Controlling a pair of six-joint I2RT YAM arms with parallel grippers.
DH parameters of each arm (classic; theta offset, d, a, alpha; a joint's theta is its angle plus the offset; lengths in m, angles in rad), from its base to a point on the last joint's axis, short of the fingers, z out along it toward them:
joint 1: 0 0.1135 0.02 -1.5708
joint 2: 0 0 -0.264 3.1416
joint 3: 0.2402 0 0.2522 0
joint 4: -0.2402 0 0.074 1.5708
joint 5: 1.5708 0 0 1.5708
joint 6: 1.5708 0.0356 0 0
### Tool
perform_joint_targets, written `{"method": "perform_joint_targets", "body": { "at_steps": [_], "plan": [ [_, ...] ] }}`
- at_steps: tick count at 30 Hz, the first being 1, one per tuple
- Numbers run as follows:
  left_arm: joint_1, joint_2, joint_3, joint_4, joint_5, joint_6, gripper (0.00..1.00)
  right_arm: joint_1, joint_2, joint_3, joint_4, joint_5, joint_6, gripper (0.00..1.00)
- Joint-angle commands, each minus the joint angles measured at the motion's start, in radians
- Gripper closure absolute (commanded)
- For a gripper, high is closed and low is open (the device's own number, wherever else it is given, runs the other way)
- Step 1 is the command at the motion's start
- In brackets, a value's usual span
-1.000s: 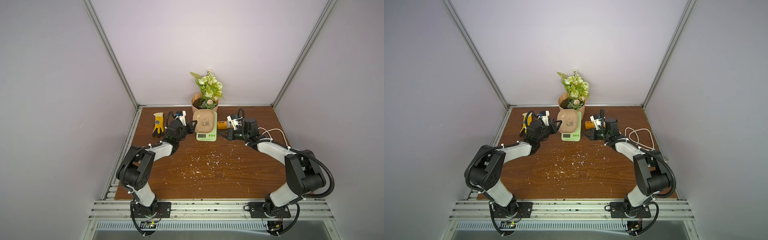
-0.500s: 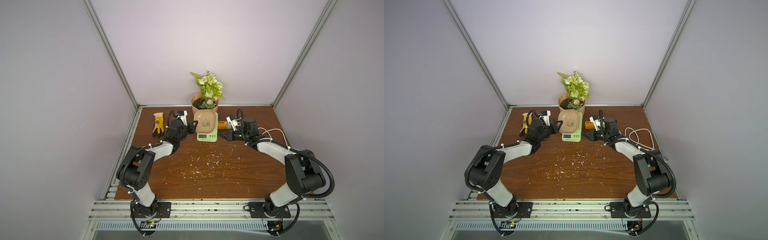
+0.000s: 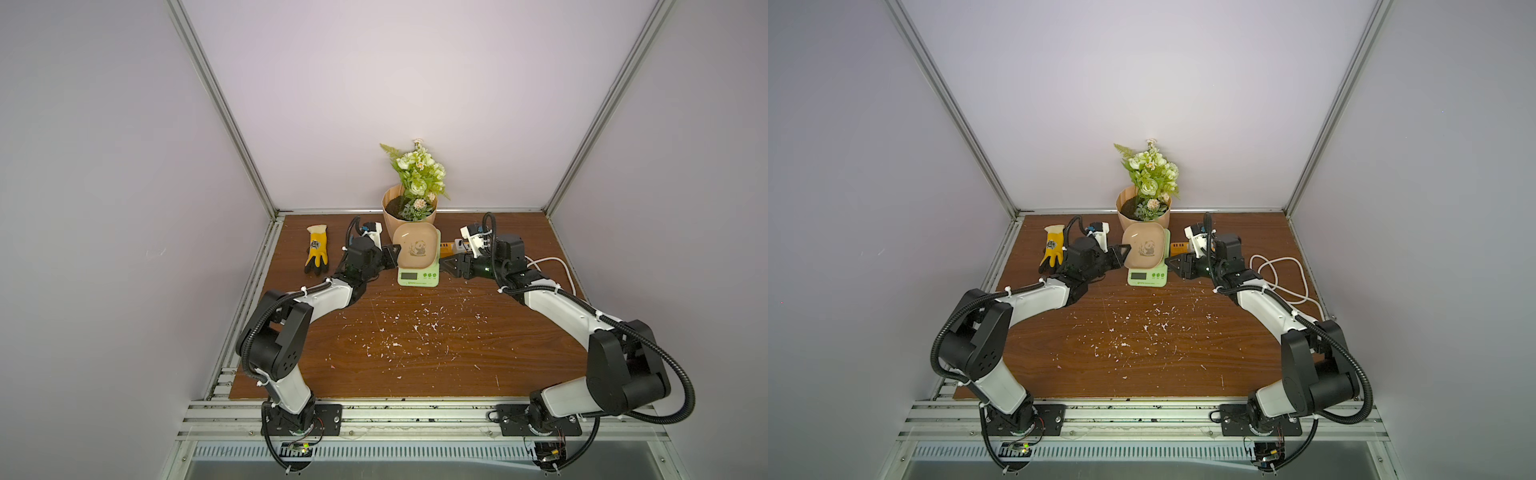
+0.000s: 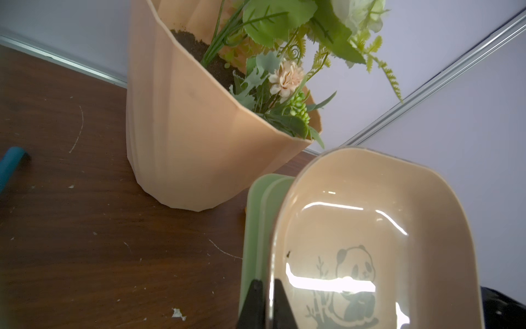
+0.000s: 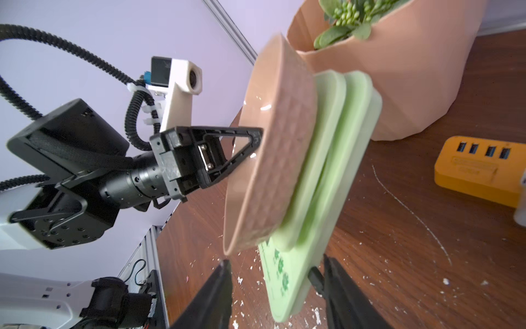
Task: Charge the electronic scale
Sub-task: Insert the charging cable into the electronic scale, then place the electronic scale at the center of the board.
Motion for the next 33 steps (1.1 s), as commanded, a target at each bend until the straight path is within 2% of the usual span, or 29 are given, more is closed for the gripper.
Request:
{"method": "perform_joint_targets", "body": {
  "at_steps": [1, 8, 17, 33],
  "plan": [
    [-0.047, 0.001, 0.065, -0.074, -0.098, -0.036, 1.0, -0.015, -0.052, -0.017, 0.018, 0.078, -0.017, 0.46],
    [-0.091, 0.051, 0.123, -0.209, -0.165, -0.13, 1.0, -0.061, -0.113, -0.072, 0.043, 0.16, 0.038, 0.46],
    [-0.111, 0.11, 0.176, -0.343, -0.237, -0.205, 1.0, -0.113, -0.122, -0.11, 0.062, 0.156, 0.083, 0.47],
    [-0.111, 0.213, 0.316, -0.518, -0.285, -0.199, 1.0, -0.118, -0.138, -0.12, 0.067, 0.171, 0.081, 0.48]
  ]
}}
